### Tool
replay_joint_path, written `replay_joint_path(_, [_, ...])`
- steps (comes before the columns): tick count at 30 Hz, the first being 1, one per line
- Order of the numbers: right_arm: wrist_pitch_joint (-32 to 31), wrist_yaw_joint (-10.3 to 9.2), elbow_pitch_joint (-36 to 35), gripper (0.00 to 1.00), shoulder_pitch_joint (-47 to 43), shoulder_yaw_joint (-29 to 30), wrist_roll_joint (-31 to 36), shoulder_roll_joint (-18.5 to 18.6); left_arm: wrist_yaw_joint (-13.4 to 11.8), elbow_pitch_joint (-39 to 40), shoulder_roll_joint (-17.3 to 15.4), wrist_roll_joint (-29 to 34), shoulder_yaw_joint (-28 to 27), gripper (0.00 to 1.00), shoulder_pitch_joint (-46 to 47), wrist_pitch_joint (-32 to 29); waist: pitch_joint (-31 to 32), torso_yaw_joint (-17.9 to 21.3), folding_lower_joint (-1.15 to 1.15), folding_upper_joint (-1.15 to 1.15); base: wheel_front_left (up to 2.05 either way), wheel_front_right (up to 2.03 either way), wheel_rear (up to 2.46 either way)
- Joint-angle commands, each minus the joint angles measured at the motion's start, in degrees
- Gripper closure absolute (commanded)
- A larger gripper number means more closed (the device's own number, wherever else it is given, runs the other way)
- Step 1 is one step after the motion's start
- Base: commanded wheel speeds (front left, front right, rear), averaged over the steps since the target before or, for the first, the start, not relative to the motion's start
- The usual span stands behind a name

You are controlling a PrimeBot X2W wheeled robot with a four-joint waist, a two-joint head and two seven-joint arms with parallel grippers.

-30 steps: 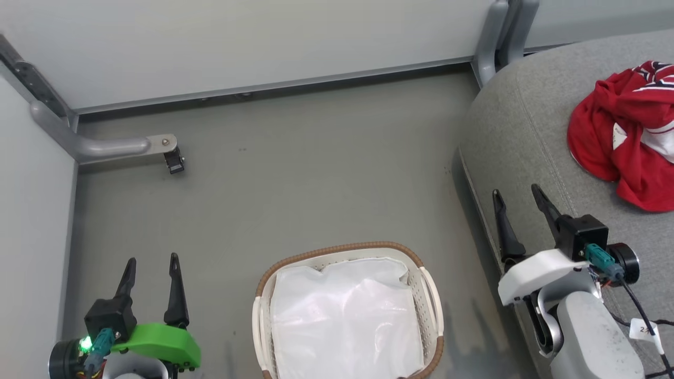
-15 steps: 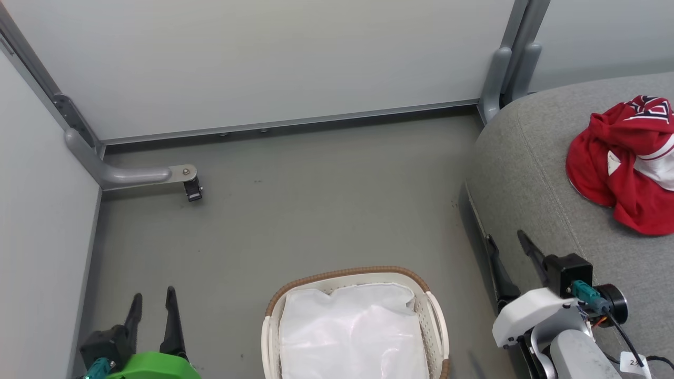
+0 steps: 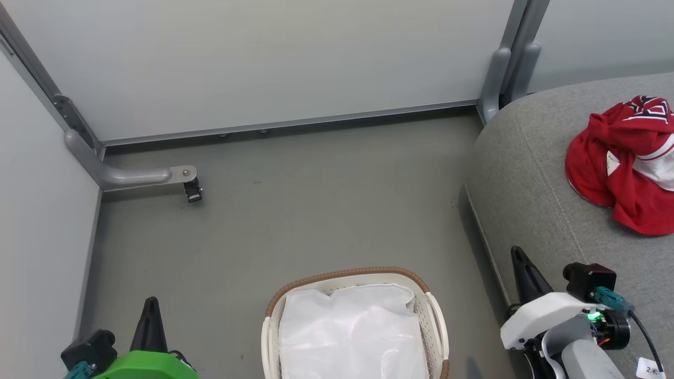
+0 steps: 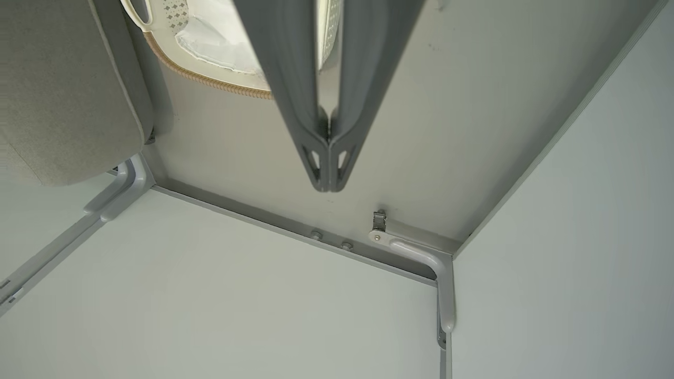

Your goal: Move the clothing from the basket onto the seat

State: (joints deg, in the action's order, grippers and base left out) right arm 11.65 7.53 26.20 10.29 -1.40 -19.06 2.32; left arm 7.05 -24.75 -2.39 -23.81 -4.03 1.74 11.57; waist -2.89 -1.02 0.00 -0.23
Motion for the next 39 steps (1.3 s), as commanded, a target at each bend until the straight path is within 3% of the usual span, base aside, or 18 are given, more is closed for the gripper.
replay_joint_path(1, [-0.57, -0.01, -1.45, 1.00, 0.37, 0.45, -2.90, 0.22, 0.08, 1.27, -0.26, -2.74, -0.34, 1.00, 1.11, -0.57, 0.04, 0.01, 0.00, 0.02, 0.00, 0.00, 0.00])
replay_joint_path(39, [-8.78, -0.03, -6.64, 1.00, -1.73, 3.95, -35.91, 0.46, 0.32, 5.83, -0.46, -33.60, -1.31, 1.00, 3.12, -8.72, 1.00, 0.36, 0.00, 0.10, 0.00, 0.00, 0.00])
